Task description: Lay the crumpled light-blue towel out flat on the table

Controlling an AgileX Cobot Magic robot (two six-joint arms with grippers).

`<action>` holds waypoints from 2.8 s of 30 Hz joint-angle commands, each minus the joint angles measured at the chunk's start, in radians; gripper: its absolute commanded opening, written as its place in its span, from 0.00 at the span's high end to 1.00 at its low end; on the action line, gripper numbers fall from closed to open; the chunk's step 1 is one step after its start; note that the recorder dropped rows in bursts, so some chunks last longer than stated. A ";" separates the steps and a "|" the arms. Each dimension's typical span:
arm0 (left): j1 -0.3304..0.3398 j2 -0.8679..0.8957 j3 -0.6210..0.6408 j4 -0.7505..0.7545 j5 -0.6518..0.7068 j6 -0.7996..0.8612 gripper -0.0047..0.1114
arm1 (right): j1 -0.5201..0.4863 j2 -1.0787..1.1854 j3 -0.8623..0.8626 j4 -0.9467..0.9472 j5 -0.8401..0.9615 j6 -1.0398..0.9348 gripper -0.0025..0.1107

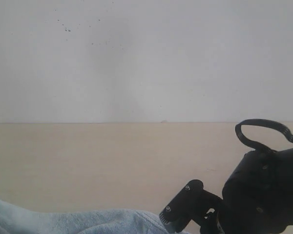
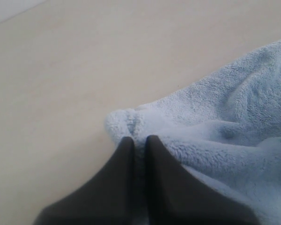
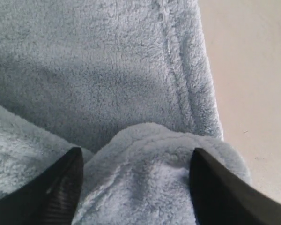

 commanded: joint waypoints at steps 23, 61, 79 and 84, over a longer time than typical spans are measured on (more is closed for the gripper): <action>0.001 -0.005 0.006 -0.010 -0.014 0.001 0.93 | -0.001 -0.215 -0.004 0.047 0.100 -0.068 0.95; 0.001 -0.005 0.006 -0.032 -0.020 0.031 0.93 | -0.536 -0.123 0.066 0.634 -0.192 -0.795 0.95; 0.001 -0.005 0.006 -0.028 -0.017 0.033 0.93 | -0.539 0.017 -0.025 1.252 0.304 -1.425 0.43; 0.001 -0.005 0.006 -0.031 -0.010 0.033 0.93 | -0.539 -0.079 -0.025 1.046 0.052 -1.237 0.45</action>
